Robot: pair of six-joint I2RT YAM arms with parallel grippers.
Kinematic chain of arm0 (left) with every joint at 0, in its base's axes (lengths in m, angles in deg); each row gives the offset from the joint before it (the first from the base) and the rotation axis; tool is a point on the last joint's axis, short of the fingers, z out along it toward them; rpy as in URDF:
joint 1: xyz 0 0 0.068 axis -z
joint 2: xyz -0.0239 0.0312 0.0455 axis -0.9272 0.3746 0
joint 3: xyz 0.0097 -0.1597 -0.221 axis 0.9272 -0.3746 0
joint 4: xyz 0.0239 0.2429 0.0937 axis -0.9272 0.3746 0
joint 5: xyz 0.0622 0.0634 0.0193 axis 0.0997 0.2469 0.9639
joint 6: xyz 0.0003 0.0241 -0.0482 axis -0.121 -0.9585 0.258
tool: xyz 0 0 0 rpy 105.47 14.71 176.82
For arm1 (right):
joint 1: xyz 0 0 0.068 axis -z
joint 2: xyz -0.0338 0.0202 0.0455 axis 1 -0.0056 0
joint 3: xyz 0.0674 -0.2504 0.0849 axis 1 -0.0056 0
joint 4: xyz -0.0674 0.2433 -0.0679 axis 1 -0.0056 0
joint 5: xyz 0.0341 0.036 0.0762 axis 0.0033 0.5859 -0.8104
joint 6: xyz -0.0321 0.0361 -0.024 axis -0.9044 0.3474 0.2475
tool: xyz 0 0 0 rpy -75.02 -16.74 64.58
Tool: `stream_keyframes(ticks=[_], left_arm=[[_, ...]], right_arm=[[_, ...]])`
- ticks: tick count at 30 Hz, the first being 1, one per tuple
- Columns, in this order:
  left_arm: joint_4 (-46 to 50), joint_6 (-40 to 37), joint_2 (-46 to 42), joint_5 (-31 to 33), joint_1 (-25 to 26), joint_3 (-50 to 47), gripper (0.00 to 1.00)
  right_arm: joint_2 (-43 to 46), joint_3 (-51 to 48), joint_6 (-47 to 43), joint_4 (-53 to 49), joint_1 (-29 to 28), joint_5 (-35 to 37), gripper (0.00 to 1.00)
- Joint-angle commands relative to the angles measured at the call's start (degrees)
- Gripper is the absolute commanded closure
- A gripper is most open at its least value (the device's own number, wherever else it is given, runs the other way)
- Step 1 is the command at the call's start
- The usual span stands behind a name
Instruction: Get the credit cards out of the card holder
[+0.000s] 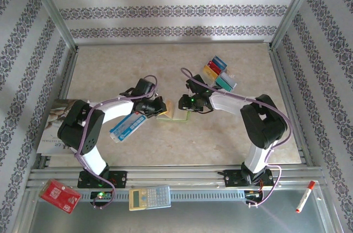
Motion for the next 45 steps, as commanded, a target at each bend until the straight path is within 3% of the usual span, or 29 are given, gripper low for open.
stream_keyframes(ticks=[1, 8, 18, 21, 26, 30, 45], left_arm=[[-5.1, 4.8, -0.3, 1.4, 0.8, -2.3, 0.95], [-7.4, 6.3, 0.5, 0.7, 0.9, -4.6, 0.89], [4.3, 0.7, -4.5, 8.7, -0.4, -2.5, 0.62], [3.9, 1.0, -6.0, 8.9, -0.8, -2.5, 0.62], [-3.5, 4.3, -3.8, 1.8, -0.6, -2.8, 0.70], [-5.5, 4.7, -2.0, 0.3, -0.6, -2.0, 0.74], [2.5, -0.9, 1.3, 6.2, -0.5, 0.7, 0.68]], right_arm=[[1.5, 1.8, 2.7, 1.4, -1.5, -3.6, 0.67], [-4.9, 3.8, 4.5, 3.0, -3.1, -6.3, 0.70], [-9.0, 4.9, 1.5, -1.5, -2.8, -2.3, 0.70], [-10.0, 4.6, 0.9, -2.1, -2.5, -1.5, 0.70], [-11.2, 4.5, 1.0, -1.8, -2.5, -1.3, 0.70], [-11.6, 4.3, 0.9, -1.8, -2.5, -1.2, 0.70], [-11.3, 3.8, 0.7, -1.9, -2.4, -0.8, 0.70]])
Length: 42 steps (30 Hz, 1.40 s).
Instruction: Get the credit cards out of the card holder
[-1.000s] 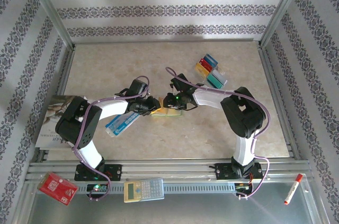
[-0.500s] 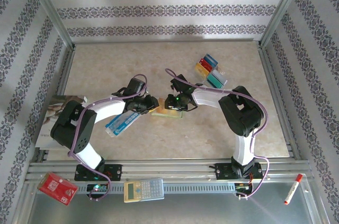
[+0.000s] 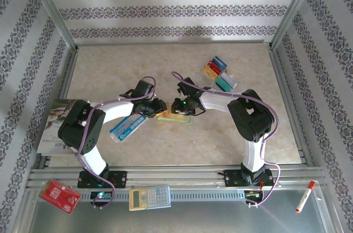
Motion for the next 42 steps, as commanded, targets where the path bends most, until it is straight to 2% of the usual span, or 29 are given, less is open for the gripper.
stream_keyframes(ticks=[1, 19, 32, 42], left_arm=[[3.0, -2.6, 1.2, 1.7, -0.2, 1.3, 0.68], [3.7, -2.8, 4.2, -0.4, 0.2, 2.5, 0.66], [-3.2, -1.2, 6.3, -10.9, 0.8, 3.4, 0.75], [-8.2, 0.9, 4.4, -14.4, 0.9, 2.7, 0.77]], right_arm=[[-2.2, -0.4, -0.8, -2.2, 0.4, 2.8, 0.70], [-2.3, -0.5, -0.7, -2.1, 0.5, 2.9, 0.70], [-3.1, -0.7, -0.6, -2.2, 0.9, 3.0, 0.72], [-2.8, -1.7, -0.8, -2.5, 1.2, 4.0, 0.78]])
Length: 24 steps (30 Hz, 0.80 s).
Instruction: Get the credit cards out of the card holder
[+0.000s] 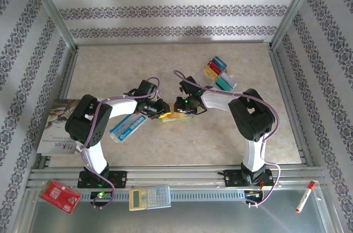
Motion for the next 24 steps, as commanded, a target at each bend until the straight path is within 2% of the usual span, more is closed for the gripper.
stream_keyframes(ticks=[1, 8, 17, 20, 24], left_arm=[[-6.3, 1.2, -1.5, -4.6, 0.8, 0.4, 0.77], [-9.8, 1.8, -1.0, -8.3, 0.8, 0.4, 0.77], [-11.3, 2.4, -0.8, -8.7, 0.7, 1.1, 0.76], [-10.3, 2.5, -0.5, -7.9, 0.8, 1.3, 0.73], [-6.0, 1.3, -0.1, -4.7, 0.7, 2.2, 0.75]], right_arm=[[-2.3, -2.0, -0.3, -2.0, 0.1, 3.2, 0.78], [1.3, -3.1, 1.3, 1.5, 1.0, 1.5, 0.78], [3.0, -4.7, 4.7, 4.5, 2.2, -1.0, 0.81], [3.0, -5.2, 5.3, 5.2, 2.3, -1.7, 0.81], [2.9, -5.5, 5.6, 5.5, 2.3, -2.0, 0.81]])
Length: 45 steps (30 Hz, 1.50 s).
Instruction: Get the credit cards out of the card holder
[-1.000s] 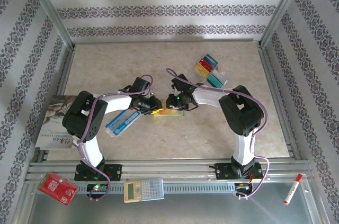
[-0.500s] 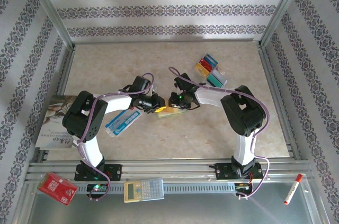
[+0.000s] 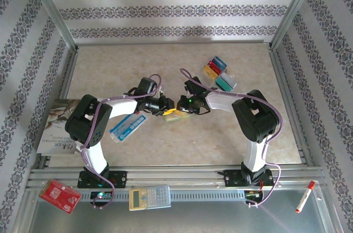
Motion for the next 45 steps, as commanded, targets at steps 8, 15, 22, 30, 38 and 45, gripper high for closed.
stream_keyframes(ticks=[8, 15, 22, 30, 38, 45], left_arm=[[7.9, -2.8, 0.2, 6.8, 0.7, 4.1, 0.95], [16.4, -8.3, -0.8, 9.9, 0.6, 6.6, 1.00], [23.7, -13.9, -1.8, 9.7, 0.1, 8.9, 1.00], [21.9, -13.2, -0.9, 7.3, 0.1, 10.8, 1.00], [19.9, -12.0, -0.5, 6.0, 0.1, 10.5, 0.98], [10.8, -6.4, 1.1, 0.2, 0.3, 8.6, 0.85]], right_arm=[[1.5, -1.5, 1.2, 0.4, 0.0, -1.0, 0.81], [5.2, -2.6, 1.0, 0.2, 1.1, 0.0, 0.81], [10.0, -4.2, 0.5, -0.1, 2.7, 1.8, 0.81], [11.0, -4.1, -2.6, -4.7, 3.6, 8.4, 0.80], [5.2, -3.6, -4.3, -4.6, 4.4, 3.5, 0.80], [1.7, -4.0, -4.2, -4.9, 4.4, 3.6, 0.77]])
